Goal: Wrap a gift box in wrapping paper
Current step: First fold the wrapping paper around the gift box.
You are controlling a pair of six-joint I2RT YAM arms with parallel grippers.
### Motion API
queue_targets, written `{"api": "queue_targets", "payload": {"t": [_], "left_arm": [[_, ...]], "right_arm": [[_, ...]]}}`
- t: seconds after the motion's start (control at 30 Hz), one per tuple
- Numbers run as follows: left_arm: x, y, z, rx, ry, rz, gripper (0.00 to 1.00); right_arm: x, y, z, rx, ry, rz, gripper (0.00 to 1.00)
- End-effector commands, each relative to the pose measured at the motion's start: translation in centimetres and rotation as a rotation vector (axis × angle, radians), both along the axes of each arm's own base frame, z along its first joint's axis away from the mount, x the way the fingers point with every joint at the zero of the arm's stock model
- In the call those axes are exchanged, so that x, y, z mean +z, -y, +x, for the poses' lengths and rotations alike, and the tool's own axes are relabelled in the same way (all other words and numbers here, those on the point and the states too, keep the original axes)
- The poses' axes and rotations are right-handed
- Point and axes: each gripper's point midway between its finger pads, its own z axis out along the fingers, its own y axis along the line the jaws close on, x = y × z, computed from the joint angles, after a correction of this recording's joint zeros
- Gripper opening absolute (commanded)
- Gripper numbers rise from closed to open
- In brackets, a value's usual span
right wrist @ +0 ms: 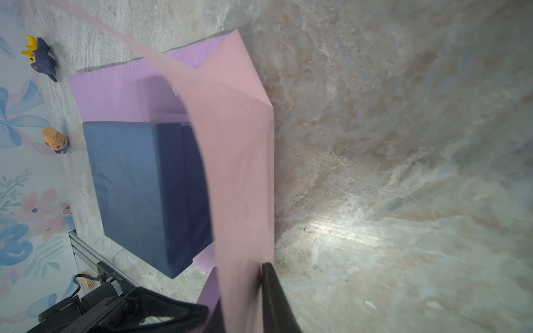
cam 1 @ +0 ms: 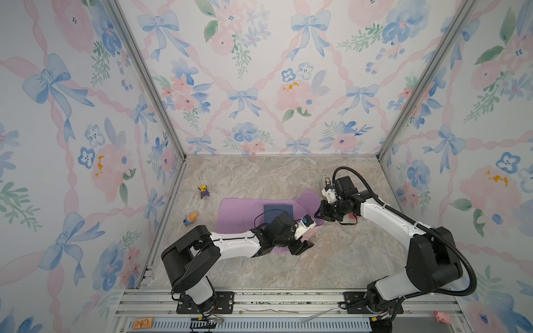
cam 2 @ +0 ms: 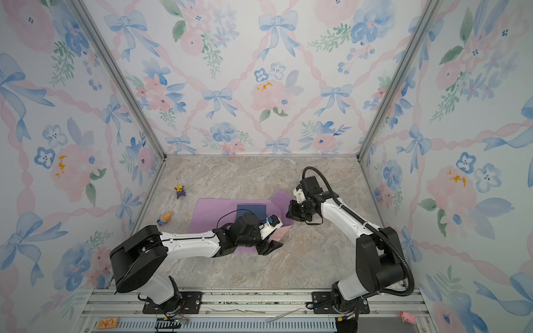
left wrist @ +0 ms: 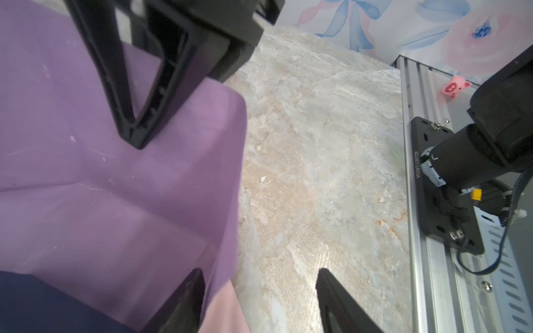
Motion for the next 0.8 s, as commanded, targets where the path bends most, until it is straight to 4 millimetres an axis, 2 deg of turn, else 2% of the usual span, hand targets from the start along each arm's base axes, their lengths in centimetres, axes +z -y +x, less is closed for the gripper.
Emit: {"api": "queue_targets", "payload": {"t": [0.0,0.1,0.23,0.33,0.67,0.77], "left_arm": [[1.1,0.3,0.9,-0.006,0.03,-0.019,0.68],[1.2,0.2,1.3,-0.017,0.036,-0.019,0.71],[-0.9,0.6,0.7,-0.076,-0.017,0.036,0.69],[-2.0,0.8,-0.4,-0.13,-0.057,0.068,0.66],[-2.7,1.3,-5.8,-0.324,-0.155,0.101,0.62],[-3.1,1.3,-6.7,-0.337,-0.159,0.114,0.62]], "right_arm": [[-0.2,0.2,-0.2,0.029,-0.013,0.017,0.15],[-0.4,0.3,-0.2,0.035,-0.021,0.025,0.15],[-0.3,0.3,0.1,0.026,-0.018,0.051,0.16],[-0.4,0.2,0.0,0.024,-0.026,0.065,0.17],[-0.7,0.0,0.1,0.006,-0.036,0.09,0.17],[-0.8,0.1,0.1,0.004,-0.037,0.087,0.16]]}}
